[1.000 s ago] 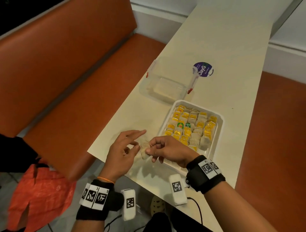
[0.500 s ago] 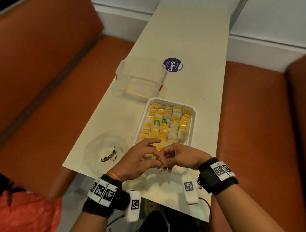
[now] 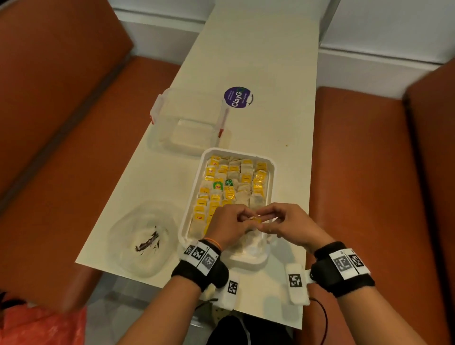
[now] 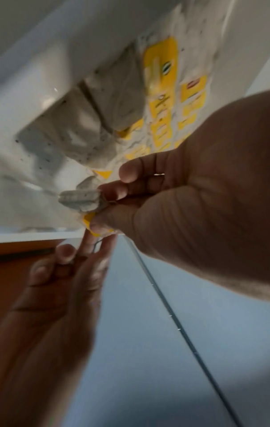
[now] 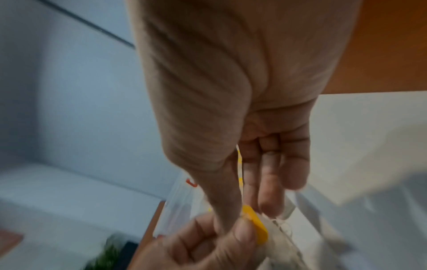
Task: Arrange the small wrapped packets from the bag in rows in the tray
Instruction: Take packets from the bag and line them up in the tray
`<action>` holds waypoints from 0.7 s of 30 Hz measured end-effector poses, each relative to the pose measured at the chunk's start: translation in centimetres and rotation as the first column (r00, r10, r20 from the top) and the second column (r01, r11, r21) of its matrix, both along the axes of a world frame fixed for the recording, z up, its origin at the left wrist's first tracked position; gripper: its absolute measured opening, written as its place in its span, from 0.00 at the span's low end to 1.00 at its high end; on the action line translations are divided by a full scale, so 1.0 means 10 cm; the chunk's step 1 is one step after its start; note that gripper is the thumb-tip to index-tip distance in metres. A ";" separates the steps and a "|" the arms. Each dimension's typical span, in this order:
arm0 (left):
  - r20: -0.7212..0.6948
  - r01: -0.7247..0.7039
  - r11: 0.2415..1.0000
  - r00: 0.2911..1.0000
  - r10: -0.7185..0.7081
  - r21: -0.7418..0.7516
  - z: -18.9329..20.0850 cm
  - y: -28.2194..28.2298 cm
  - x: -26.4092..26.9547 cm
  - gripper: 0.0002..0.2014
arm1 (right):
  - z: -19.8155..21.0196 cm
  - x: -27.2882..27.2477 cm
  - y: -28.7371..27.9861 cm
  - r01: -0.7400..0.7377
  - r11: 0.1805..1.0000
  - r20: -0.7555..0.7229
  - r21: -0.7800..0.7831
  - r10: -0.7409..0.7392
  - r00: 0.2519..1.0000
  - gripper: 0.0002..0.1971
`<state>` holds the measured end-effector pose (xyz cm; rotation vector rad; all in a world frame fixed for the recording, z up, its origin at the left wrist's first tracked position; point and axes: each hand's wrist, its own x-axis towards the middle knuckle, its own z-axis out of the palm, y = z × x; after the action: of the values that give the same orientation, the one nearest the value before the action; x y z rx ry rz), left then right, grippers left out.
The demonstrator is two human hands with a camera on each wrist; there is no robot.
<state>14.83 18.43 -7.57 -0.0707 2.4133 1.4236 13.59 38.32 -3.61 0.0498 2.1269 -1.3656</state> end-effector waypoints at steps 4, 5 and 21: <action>0.063 -0.027 0.997 0.998 0.031 -0.066 -0.11 0.15 -0.10 0.11 | -0.21 -0.12 -0.07 0.033 0.948 -0.205 0.316 0.035 0.978 0.10; 0.075 -0.038 0.996 0.996 0.044 -0.087 -0.12 0.18 -0.12 0.12 | -0.25 -0.15 -0.09 0.038 0.932 -0.236 0.359 0.052 0.970 0.09; -0.061 -0.310 0.947 0.950 0.305 -0.083 0.12 -0.12 0.08 0.14 | -0.41 -0.41 -0.31 0.068 0.758 -0.305 0.649 0.178 0.936 0.11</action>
<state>15.68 17.26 -6.42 -0.4604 2.5925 1.4525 9.49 35.18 -7.70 0.0199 2.7975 -0.5482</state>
